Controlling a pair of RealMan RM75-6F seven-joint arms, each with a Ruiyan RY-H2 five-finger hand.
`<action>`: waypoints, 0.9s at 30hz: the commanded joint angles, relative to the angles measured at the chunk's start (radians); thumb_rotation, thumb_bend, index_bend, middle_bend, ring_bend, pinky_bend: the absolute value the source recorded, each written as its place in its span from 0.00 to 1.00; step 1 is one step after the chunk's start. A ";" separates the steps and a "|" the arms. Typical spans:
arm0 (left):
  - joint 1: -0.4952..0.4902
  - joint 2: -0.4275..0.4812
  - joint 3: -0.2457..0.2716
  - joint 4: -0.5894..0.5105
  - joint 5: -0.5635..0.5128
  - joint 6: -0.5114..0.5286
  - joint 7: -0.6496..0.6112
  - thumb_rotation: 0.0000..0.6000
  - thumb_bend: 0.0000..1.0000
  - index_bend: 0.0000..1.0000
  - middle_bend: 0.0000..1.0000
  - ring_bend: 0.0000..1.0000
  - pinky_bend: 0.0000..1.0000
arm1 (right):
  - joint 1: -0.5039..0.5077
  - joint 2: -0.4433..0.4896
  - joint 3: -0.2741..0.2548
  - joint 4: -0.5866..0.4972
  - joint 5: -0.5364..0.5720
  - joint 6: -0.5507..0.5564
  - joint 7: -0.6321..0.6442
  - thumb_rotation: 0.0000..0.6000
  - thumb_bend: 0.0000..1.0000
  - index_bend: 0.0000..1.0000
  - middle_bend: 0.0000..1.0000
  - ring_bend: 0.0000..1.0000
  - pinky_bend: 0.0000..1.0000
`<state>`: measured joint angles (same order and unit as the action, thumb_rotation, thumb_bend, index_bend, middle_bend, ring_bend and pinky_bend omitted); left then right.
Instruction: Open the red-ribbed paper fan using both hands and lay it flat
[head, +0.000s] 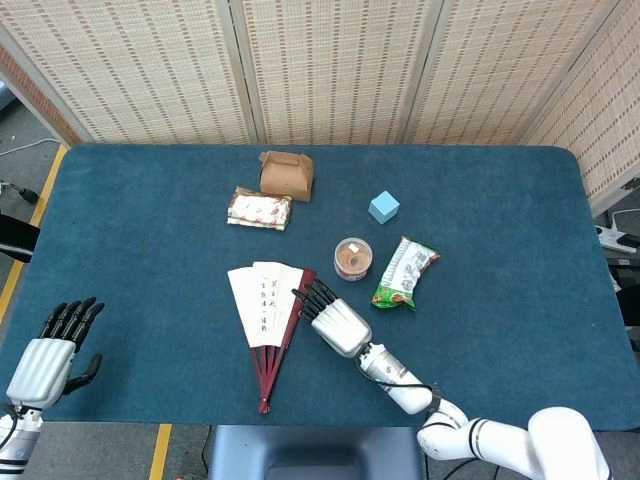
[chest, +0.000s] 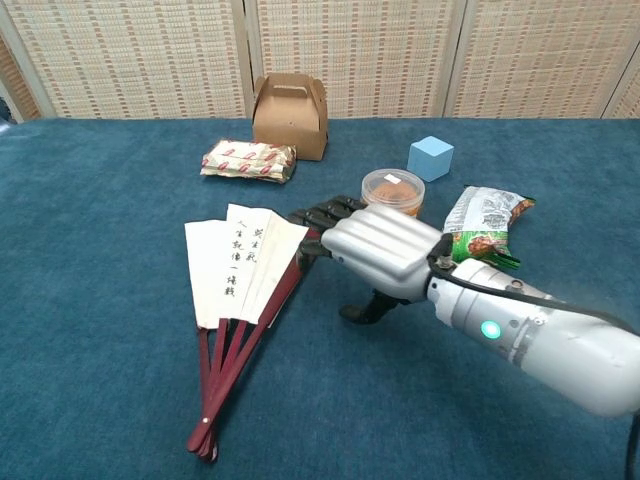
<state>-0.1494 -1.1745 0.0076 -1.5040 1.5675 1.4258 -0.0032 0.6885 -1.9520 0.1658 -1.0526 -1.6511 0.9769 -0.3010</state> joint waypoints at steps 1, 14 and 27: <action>-0.001 -0.002 -0.003 0.002 -0.007 -0.003 0.003 1.00 0.44 0.00 0.00 0.00 0.05 | 0.045 -0.091 0.010 0.113 0.001 0.040 0.088 1.00 0.21 0.36 0.00 0.00 0.00; -0.008 -0.003 -0.012 0.009 -0.038 -0.028 0.009 1.00 0.44 0.00 0.00 0.00 0.05 | 0.133 -0.273 0.005 0.361 0.017 0.068 0.187 1.00 0.21 0.40 0.00 0.00 0.00; -0.005 0.017 -0.008 -0.011 -0.056 -0.042 0.023 1.00 0.44 0.00 0.00 0.00 0.05 | 0.173 -0.317 0.000 0.427 0.074 0.116 0.212 1.00 0.24 0.58 0.11 0.00 0.00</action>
<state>-0.1540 -1.1578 -0.0002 -1.5125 1.5104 1.3832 0.0175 0.8585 -2.2689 0.1676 -0.6254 -1.5807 1.0896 -0.0924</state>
